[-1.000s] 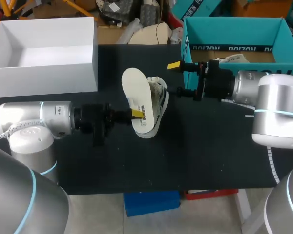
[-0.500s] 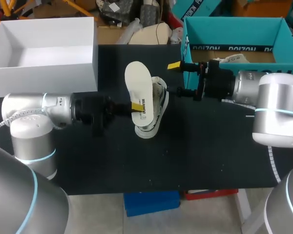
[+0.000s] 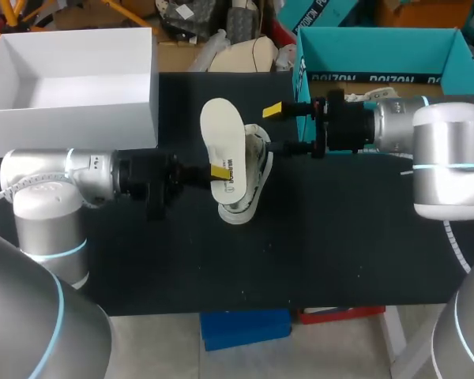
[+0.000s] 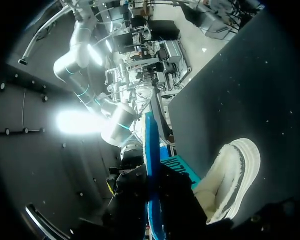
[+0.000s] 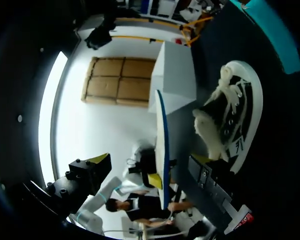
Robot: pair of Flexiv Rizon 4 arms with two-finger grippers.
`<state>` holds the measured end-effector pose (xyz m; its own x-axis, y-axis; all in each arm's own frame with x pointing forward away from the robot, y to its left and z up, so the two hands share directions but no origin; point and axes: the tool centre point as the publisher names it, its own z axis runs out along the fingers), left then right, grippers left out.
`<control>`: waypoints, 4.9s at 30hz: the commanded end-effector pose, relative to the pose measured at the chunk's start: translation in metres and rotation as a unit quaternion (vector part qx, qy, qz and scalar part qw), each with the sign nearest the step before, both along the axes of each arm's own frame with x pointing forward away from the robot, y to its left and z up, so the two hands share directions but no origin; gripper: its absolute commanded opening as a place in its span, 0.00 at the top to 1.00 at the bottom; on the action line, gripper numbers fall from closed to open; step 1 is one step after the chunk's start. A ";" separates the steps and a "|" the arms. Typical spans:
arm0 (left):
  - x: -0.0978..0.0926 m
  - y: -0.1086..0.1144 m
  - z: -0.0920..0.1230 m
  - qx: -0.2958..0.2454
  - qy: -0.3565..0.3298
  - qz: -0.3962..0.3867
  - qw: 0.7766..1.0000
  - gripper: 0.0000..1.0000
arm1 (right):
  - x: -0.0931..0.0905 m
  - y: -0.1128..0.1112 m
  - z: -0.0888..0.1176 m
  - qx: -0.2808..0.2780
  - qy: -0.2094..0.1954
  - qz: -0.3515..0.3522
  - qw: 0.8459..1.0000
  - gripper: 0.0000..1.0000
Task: Take the shoe out of the shoebox, open the shoe tongue, remove and reinsert the insole, then place the shoe into the shoebox
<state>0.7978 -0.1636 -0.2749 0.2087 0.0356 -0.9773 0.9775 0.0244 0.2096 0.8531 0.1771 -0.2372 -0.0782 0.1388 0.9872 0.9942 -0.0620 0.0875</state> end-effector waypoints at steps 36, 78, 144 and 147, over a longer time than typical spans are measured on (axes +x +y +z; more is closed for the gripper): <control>-0.001 0.000 0.000 0.001 -0.002 0.002 1.000 1.00 | -0.006 0.070 -0.038 -0.026 0.001 0.102 0.994 0.54; -0.008 0.071 0.018 0.149 -0.068 0.014 0.986 0.00 | 0.004 0.071 -0.042 -0.032 0.001 0.087 0.996 1.00; 0.029 0.009 0.136 0.505 0.016 0.038 0.862 0.00 | 0.004 0.071 -0.042 -0.032 0.001 0.087 0.996 1.00; 0.029 0.009 0.136 0.505 0.016 0.038 0.862 0.00 | 0.004 0.071 -0.042 -0.032 0.001 0.087 0.996 1.00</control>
<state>0.8261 -0.1536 -0.1387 0.1414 0.8821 -0.4494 0.9871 -0.0911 0.1317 0.8567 0.2472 -0.2789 -0.1057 0.1840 0.9772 0.9895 0.1171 0.0849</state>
